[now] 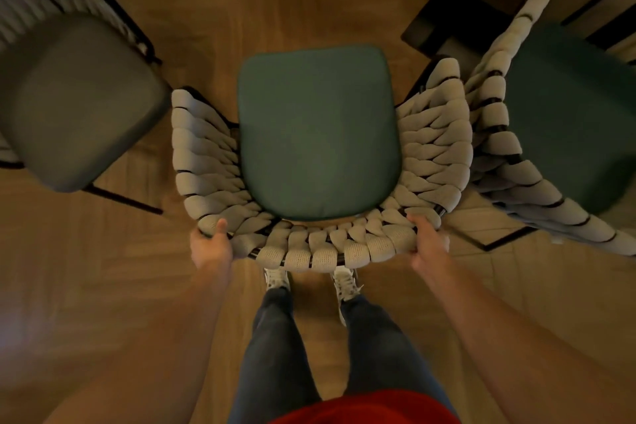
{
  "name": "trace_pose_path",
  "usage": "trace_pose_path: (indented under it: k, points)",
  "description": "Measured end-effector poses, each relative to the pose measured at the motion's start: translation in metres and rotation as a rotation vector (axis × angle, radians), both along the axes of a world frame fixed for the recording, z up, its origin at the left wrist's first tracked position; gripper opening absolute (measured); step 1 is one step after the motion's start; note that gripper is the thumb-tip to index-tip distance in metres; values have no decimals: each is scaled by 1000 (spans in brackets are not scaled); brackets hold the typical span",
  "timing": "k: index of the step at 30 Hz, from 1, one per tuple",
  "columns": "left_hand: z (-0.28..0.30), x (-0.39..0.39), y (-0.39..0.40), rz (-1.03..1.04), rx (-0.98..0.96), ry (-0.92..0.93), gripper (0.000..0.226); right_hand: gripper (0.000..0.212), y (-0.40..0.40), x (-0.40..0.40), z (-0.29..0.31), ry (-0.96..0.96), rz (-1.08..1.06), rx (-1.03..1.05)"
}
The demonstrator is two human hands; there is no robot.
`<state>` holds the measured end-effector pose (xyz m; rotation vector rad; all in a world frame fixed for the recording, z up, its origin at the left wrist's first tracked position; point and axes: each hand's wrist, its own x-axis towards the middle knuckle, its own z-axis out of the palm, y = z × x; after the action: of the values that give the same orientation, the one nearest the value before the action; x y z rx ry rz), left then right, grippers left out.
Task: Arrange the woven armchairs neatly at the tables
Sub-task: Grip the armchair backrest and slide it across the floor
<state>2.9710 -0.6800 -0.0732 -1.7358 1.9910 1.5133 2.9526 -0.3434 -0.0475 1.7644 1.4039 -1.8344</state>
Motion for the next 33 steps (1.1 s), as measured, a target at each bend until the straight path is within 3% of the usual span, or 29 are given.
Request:
trace_pose_path:
  k: [13,18,21,24,26,28,33]
  points:
    - [6,-100,-108,-314,-19,-12,46,46,-115,-24,13,-35,-258,-58]
    - [12,-127,-130,-466,-33,-59,51,48,-134,-30,10,-16,-218,-50]
    - [15,-127,-142,-779,-292,-88,60,72,-134,-22,5,-45,157,415]
    - [22,-114,-137,-1272,-754,152,64,79,-129,-7,11,176,783,888]
    - [19,-97,-129,-1704,-769,278,68,79,-128,-1,8,253,1404,932]
    - [9,-80,-122,-2040,-742,231,74,84,-128,3,-4,214,1843,893]
    - [-6,-73,-115,-2143,-906,310,52,85,-128,-3,-16,183,1947,1025]
